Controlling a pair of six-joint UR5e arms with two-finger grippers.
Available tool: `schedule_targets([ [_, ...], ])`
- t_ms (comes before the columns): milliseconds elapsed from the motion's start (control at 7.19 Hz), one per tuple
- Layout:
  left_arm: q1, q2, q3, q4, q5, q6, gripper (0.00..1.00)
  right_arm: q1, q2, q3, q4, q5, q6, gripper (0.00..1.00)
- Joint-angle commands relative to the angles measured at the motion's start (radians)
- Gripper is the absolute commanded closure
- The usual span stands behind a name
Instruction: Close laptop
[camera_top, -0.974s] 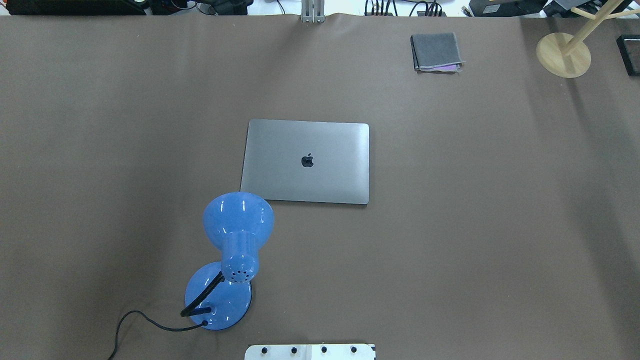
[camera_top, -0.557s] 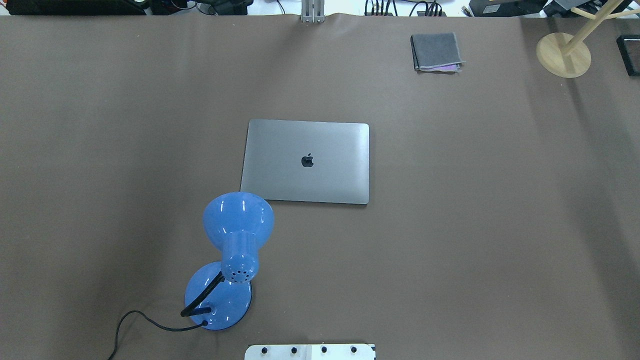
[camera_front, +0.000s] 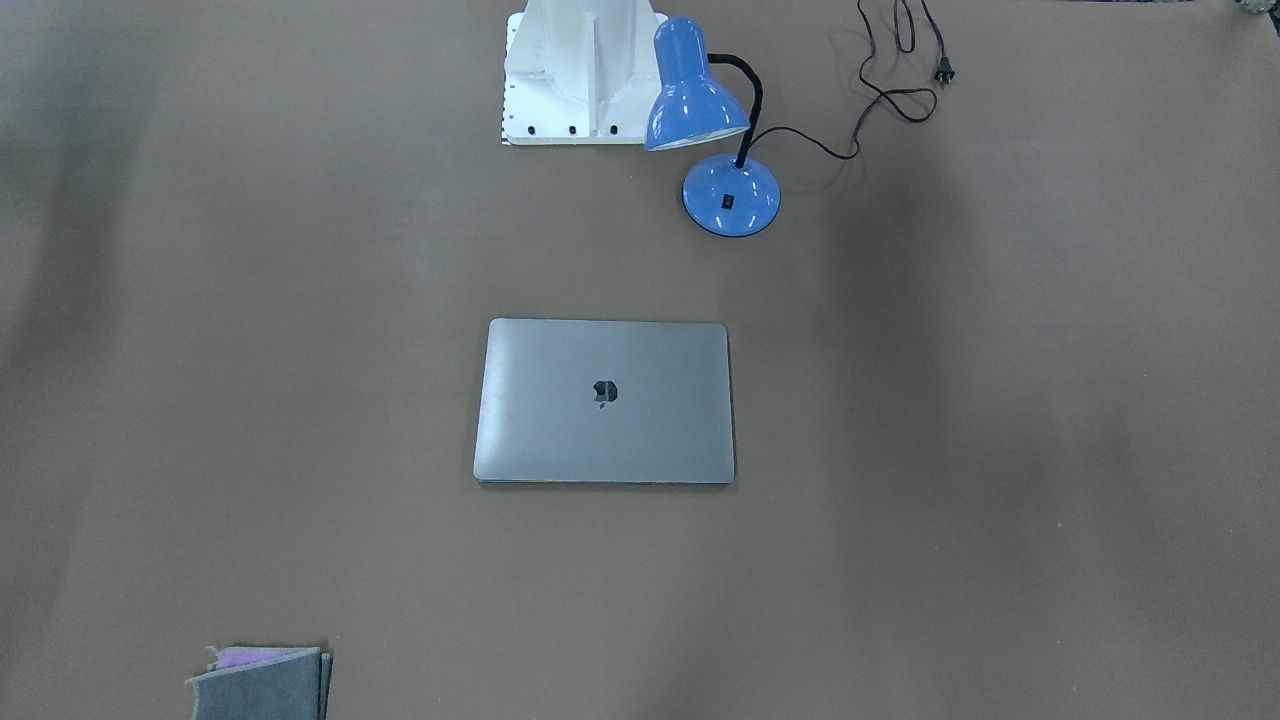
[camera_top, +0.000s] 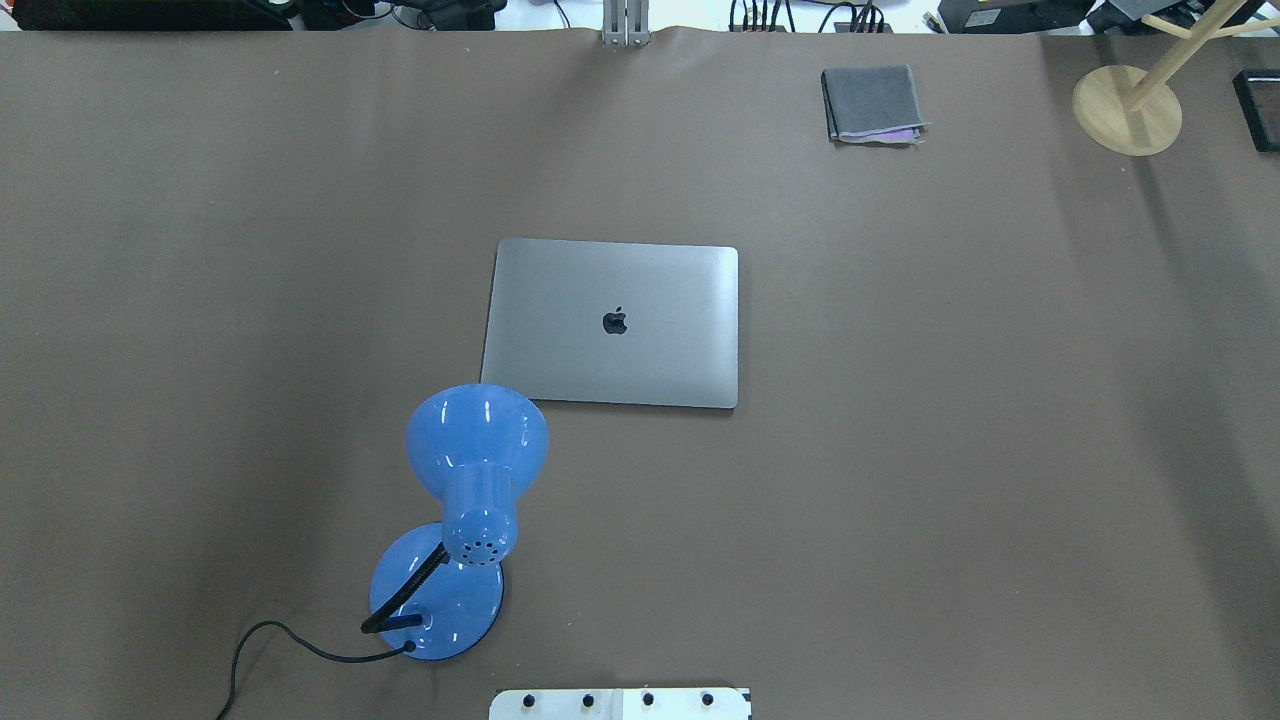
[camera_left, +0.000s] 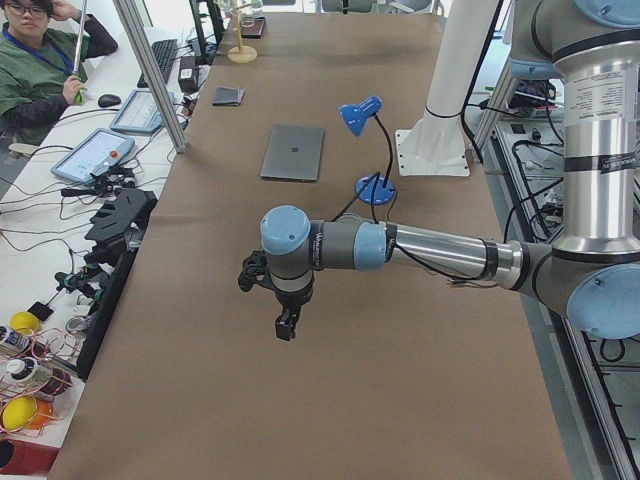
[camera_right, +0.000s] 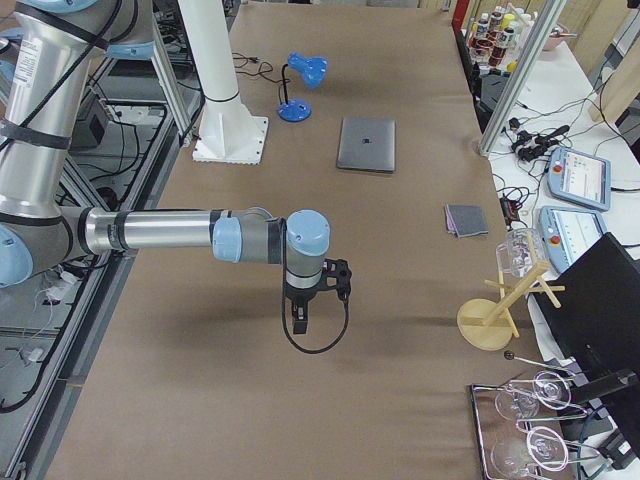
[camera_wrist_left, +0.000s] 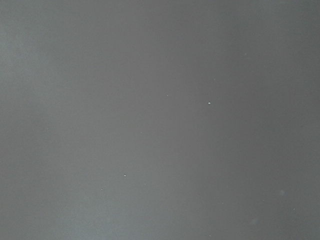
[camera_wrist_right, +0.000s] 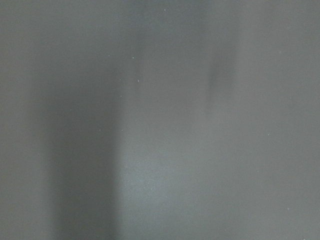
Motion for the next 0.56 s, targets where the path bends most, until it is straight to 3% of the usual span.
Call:
schedule_targets([
  [0, -0.001, 0.000, -0.001, 0.000, 0.000, 0.000, 0.02, -0.002, 0.000, 0.000, 0.000, 0.000, -0.001, 0.00],
  [417, -0.001, 0.002, -0.001, 0.000, 0.000, 0.000, 0.02, -0.007, 0.000, 0.000, 0.000, 0.002, -0.001, 0.00],
])
